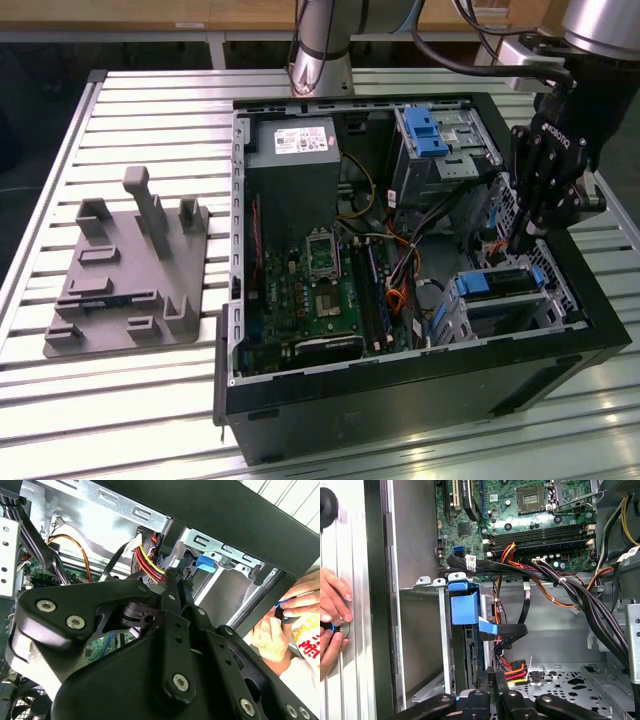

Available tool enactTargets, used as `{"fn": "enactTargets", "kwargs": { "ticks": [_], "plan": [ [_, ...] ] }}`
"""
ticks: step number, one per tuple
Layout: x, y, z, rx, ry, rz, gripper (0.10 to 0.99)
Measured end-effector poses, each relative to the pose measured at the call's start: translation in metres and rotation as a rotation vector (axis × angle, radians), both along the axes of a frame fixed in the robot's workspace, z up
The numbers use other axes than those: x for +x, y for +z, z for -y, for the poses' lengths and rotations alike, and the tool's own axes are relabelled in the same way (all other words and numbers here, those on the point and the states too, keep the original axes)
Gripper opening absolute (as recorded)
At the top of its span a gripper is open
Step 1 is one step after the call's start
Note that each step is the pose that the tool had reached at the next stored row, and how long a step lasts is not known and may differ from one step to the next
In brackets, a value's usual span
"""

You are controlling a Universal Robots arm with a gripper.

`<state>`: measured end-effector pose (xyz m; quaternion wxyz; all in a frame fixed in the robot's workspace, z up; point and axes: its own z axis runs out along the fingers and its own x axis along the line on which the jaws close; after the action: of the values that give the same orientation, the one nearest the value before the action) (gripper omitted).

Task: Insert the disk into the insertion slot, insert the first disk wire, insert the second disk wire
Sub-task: 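Insert the first disk wire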

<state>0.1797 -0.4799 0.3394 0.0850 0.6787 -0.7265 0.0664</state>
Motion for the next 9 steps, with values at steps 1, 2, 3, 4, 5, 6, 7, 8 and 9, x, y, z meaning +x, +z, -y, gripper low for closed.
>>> {"fn": "enactTargets", "kwargs": {
  "ticks": [1,2,3,4,5,6,7,8,9],
  "plan": [
    [0.0000,0.0000,0.0000,0.000,0.000,0.0000,0.165],
    [0.0000,-0.0001,0.0000,0.000,0.000,0.0000,0.165],
    [0.0000,-0.0001,0.0000,0.000,0.000,0.0000,0.165],
    [0.0000,-0.0001,0.0000,0.000,0.000,0.0000,0.165],
    [0.0000,-0.0002,0.0000,0.000,0.000,0.0000,0.165],
    [-0.0003,-0.0002,0.0000,0.000,0.000,-0.0001,0.165],
    [-0.0006,-0.0003,0.0000,0.000,0.000,0.0001,0.165],
    [-0.0010,-0.0002,0.0000,0.001,0.000,0.0004,0.165],
    [-0.0013,-0.0001,0.0002,0.004,0.000,0.0008,0.165]
  ]
}}
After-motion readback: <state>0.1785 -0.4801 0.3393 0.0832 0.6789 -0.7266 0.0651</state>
